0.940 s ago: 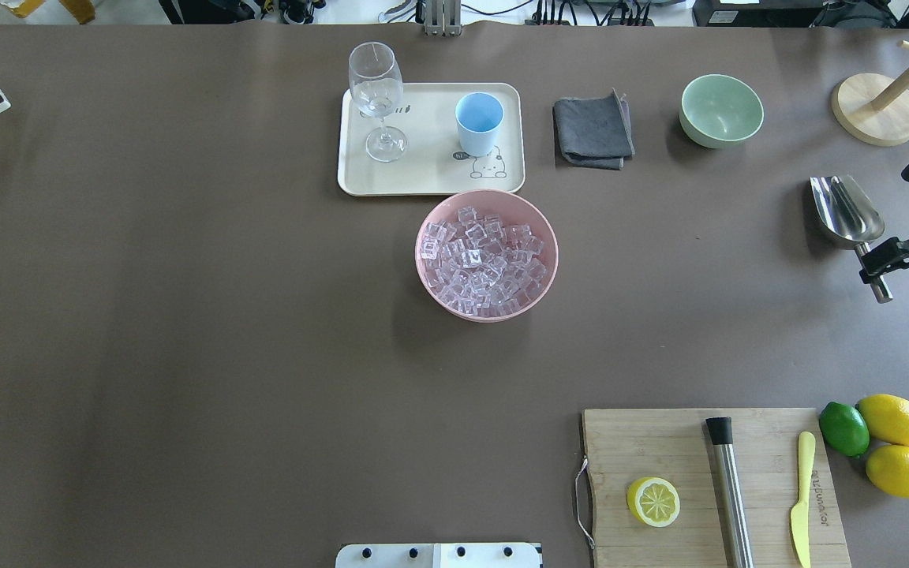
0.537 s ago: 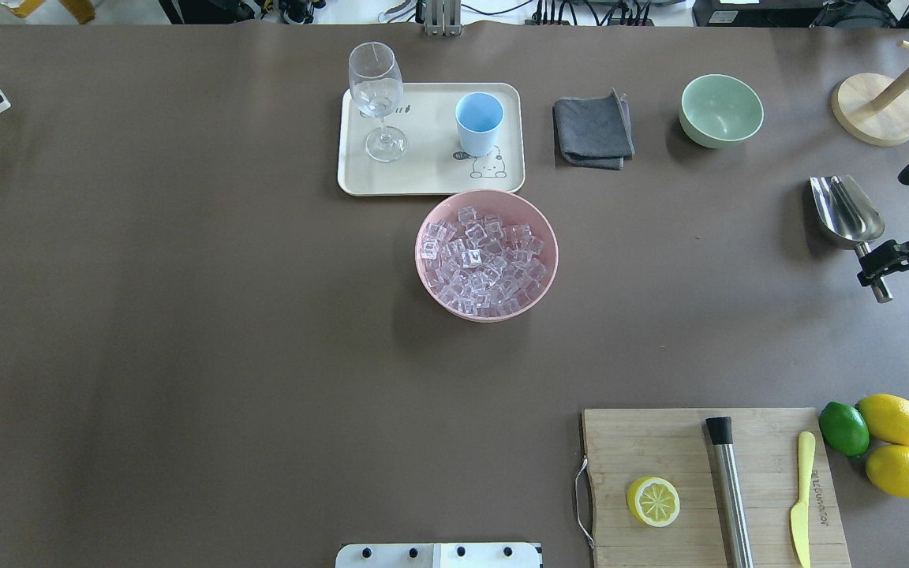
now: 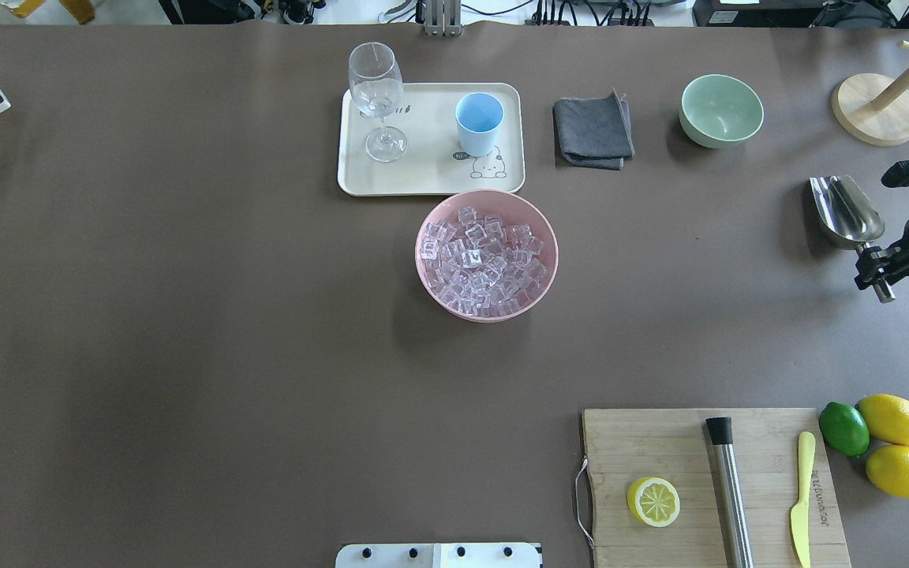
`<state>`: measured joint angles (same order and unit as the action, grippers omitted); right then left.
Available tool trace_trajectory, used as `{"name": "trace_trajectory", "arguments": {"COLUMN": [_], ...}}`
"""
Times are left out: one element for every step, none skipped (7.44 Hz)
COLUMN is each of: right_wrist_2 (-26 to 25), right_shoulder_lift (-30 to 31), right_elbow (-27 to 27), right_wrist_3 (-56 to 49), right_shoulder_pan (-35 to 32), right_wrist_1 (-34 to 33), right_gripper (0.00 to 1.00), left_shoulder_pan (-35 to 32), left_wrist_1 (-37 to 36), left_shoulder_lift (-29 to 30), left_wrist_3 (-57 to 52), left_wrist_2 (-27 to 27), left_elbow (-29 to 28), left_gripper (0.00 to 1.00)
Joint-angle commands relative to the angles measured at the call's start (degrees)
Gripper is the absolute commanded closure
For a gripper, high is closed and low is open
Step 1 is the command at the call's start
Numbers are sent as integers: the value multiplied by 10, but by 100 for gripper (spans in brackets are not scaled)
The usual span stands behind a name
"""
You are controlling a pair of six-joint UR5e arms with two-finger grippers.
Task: Put ice in cup with scoop
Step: 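Reach the right gripper to the metal scoop handle and grasp it, then lift the scoop toward the pink ice bowl while the left gripper reaches the bowl rim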
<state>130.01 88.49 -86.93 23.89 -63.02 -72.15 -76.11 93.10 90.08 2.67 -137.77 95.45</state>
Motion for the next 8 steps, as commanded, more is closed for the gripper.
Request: {"name": "trace_trajectory", "arguments": {"right_wrist_2": [16,17,18,13,11,9,10,10], "right_shoulder_lift": [5,4,5,5,8,5,4,1], "right_elbow": [-2,-18,-45,-96,-154,-192,-204,-202], "right_wrist_3": [-5,-5,-5,-5,-8,-27,-41,-80], "right_shoulder_pan": [0,-1,-1,-3,-7,-7,-20,-31], "right_wrist_1": [0,-1,-9,-39,-76,-79,-85,-92], "right_gripper": [100,100,100,100,100,100,100,100], "left_shoulder_pan": [97,145,186,210,243,261,267,292], "left_wrist_1": [1,0,3,26,57,106,169,237], "left_shoulder_lift": [39,79,104,119,128,135,131,130], "left_wrist_3": [0,0,-1,-1,-3,-2,-3,-4], "left_wrist_2": [0,1,0,0,0,1,0,1], "left_elbow": [44,51,52,58,64,66,61,59], "left_gripper": [1,1,1,1,1,1,1,1]}}
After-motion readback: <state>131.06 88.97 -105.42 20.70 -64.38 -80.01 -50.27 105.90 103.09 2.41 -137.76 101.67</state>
